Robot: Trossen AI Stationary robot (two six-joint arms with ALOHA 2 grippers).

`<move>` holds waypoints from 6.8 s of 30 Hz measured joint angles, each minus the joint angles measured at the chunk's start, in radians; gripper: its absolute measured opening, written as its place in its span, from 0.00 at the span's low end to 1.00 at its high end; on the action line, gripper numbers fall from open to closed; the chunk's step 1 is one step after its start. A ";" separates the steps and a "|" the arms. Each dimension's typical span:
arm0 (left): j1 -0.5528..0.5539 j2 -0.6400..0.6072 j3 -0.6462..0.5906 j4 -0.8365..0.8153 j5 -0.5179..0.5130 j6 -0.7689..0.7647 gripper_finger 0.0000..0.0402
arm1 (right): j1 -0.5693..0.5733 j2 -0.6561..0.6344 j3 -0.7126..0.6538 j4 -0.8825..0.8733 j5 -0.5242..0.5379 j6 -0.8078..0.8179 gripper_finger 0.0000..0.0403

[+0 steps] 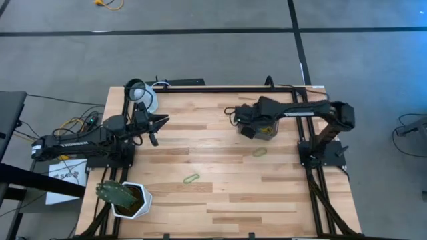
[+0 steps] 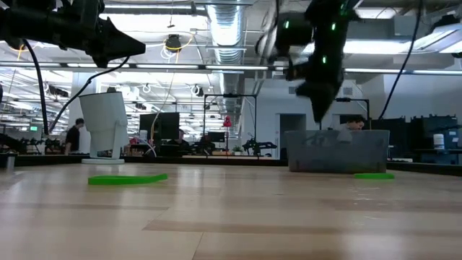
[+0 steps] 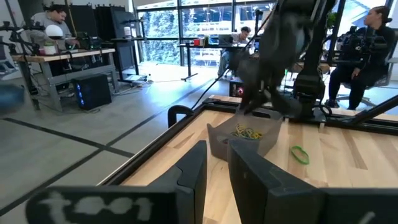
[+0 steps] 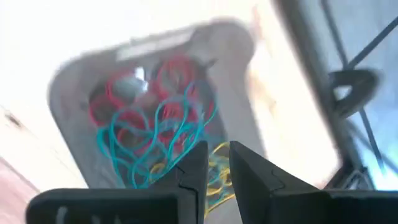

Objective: Pick and place rubber bands into bin
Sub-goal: Put the green rubber band into the black container

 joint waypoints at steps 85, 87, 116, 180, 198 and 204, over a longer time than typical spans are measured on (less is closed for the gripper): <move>0.000 0.000 0.000 -0.046 -0.014 -0.106 0.14 | 0.239 0.091 -0.204 0.074 -0.469 0.148 0.24; 0.000 0.000 0.000 -0.046 -0.014 -0.106 0.14 | 0.249 0.091 -0.171 0.025 -0.433 0.178 0.24; 0.000 0.000 0.000 -0.046 -0.014 -0.108 0.14 | 0.423 0.157 -0.132 0.054 -0.287 0.737 0.24; 0.000 0.000 0.000 -0.046 -0.014 -0.109 0.14 | 0.144 -0.260 0.006 -0.357 0.143 0.281 0.00; 0.000 0.000 0.000 -0.046 -0.016 -0.109 0.14 | -0.071 -0.350 -0.290 0.059 -0.109 0.053 0.00; 0.000 0.000 0.000 -0.046 -0.016 -0.109 0.14 | -0.099 -0.350 -0.391 0.195 -0.164 0.053 0.00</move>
